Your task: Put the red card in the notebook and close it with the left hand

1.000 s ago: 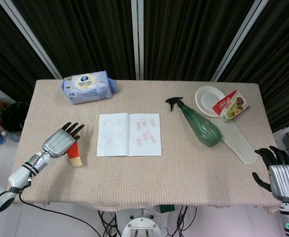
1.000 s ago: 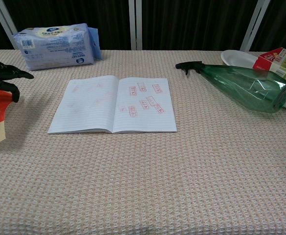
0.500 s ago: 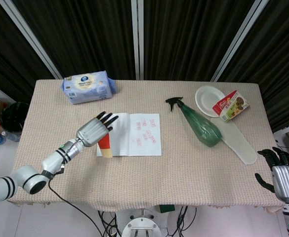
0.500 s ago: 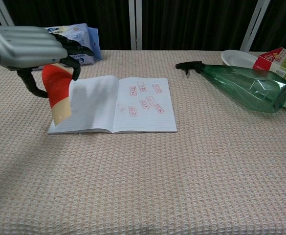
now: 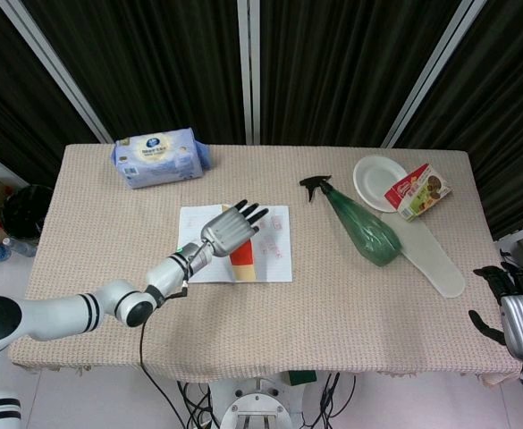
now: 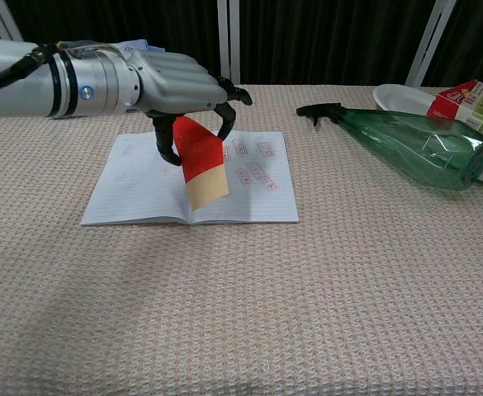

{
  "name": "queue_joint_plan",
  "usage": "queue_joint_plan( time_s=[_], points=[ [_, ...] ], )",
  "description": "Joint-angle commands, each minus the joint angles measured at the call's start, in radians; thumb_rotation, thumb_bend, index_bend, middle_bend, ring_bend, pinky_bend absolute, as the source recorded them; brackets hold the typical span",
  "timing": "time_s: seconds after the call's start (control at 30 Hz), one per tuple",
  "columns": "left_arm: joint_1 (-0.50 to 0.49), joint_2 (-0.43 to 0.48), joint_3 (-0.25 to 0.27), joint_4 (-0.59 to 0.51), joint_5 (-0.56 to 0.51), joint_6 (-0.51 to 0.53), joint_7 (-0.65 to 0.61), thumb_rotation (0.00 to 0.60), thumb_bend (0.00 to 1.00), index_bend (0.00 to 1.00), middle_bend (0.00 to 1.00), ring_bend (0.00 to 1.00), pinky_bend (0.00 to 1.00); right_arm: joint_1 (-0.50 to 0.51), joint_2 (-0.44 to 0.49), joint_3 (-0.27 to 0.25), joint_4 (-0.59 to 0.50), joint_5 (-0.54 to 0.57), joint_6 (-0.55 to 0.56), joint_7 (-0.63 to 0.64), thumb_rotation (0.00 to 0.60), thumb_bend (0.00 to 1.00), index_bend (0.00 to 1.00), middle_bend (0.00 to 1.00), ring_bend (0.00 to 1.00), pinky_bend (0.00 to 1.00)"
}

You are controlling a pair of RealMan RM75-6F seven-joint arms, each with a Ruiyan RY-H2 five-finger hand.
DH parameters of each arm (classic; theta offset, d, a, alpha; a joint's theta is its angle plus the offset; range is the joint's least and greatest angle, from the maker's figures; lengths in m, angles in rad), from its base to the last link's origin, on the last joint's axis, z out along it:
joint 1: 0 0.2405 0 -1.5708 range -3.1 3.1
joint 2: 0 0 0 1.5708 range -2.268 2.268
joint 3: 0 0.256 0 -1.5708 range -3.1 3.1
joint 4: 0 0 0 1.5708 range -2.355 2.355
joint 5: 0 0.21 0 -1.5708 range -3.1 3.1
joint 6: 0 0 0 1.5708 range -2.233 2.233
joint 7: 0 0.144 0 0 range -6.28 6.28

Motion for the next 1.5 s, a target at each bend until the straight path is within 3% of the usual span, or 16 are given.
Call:
queue_joint_plan(
  time_s=[0.03, 0.3, 0.6, 0.83, 1.1, 1.5],
  points=[
    [-0.081, -0.057, 0.024, 0.047, -0.128, -0.011, 0.079, 0.600, 0.45, 0.34, 0.00, 0.01, 0.12, 0.002, 0.000, -0.001, 0.002, 0.003, -0.006, 0.004, 0.600, 0.17, 0.28, 0.24, 0.14, 0.22],
    [-0.168, -0.103, 0.082, 0.097, -0.293, 0.008, 0.136, 0.600, 0.45, 0.33, 0.00, 0.01, 0.12, 0.005, -0.006, -0.001, 0.010, 0.009, -0.014, 0.010, 0.600, 0.17, 0.28, 0.24, 0.14, 0.22],
    [-0.228, -0.146, 0.144, 0.144, -0.397, 0.031, 0.157, 0.600, 0.45, 0.24, 0.00, 0.01, 0.10, 0.003, 0.003, -0.005, 0.013, 0.003, -0.009, 0.026, 0.600, 0.17, 0.28, 0.24, 0.14, 0.22],
    [-0.249, -0.141, 0.168, 0.122, -0.434, 0.067, 0.159, 0.600, 0.44, 0.22, 0.00, 0.01, 0.10, 0.003, 0.001, -0.008, 0.019, -0.002, -0.008, 0.036, 0.600, 0.17, 0.28, 0.24, 0.14, 0.22],
    [-0.261, -0.143, 0.188, 0.109, -0.484, 0.104, 0.161, 0.600, 0.34, 0.20, 0.00, 0.00, 0.10, -0.001, 0.001, -0.009, 0.020, -0.004, -0.002, 0.037, 0.600, 0.17, 0.28, 0.24, 0.14, 0.22],
    [-0.252, -0.153, 0.229, 0.155, -0.413, 0.170, 0.190, 0.600, 0.26, 0.17, 0.00, 0.00, 0.08, -0.006, 0.000, -0.010, 0.023, -0.001, 0.005, 0.045, 0.600, 0.17, 0.28, 0.24, 0.14, 0.22]
  ],
)
